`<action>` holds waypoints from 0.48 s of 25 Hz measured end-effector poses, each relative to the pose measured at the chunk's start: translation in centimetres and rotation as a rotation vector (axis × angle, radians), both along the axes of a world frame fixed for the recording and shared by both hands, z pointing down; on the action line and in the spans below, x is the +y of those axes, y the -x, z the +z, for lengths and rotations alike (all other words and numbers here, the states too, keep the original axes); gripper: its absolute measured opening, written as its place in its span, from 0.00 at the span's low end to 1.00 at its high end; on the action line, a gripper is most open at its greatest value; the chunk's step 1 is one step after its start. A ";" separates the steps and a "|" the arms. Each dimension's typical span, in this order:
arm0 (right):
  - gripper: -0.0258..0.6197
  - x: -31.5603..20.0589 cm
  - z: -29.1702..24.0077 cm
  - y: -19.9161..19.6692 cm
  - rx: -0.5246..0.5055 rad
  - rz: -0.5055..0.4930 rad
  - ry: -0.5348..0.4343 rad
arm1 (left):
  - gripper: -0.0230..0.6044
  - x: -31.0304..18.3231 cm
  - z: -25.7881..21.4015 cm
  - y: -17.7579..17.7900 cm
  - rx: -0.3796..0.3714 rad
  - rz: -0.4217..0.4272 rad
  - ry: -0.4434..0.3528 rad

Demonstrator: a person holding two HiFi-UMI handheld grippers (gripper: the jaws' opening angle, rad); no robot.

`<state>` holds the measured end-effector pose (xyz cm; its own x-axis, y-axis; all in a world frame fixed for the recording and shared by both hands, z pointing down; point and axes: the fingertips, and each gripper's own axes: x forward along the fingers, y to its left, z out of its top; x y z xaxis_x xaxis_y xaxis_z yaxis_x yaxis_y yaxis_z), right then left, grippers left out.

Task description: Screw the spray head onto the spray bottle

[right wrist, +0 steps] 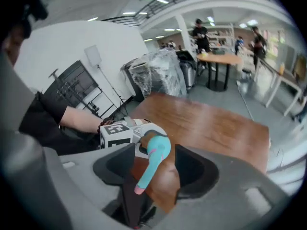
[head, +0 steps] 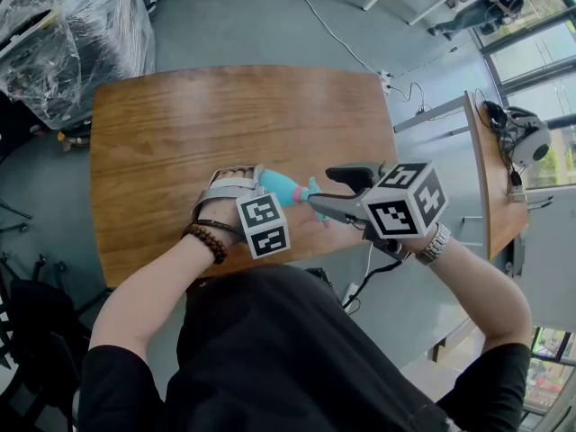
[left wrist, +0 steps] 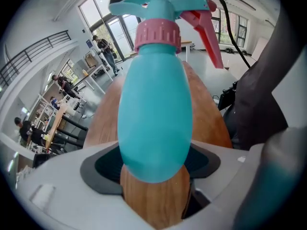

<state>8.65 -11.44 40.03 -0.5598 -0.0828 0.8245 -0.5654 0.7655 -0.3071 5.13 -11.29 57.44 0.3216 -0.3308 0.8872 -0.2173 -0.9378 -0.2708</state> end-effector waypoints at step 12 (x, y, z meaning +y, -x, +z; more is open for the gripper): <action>0.42 4.3 -0.1 -1.8 0.567 -1.343 -0.975 | 0.68 1.6 0.5 0.2 0.033 0.146 0.118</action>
<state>10.44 -7.10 39.98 -0.3353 -0.3849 0.8599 0.6921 0.5187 0.5020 4.94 -9.67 57.92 0.3884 -0.1726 0.9052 -0.0836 -0.9848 -0.1519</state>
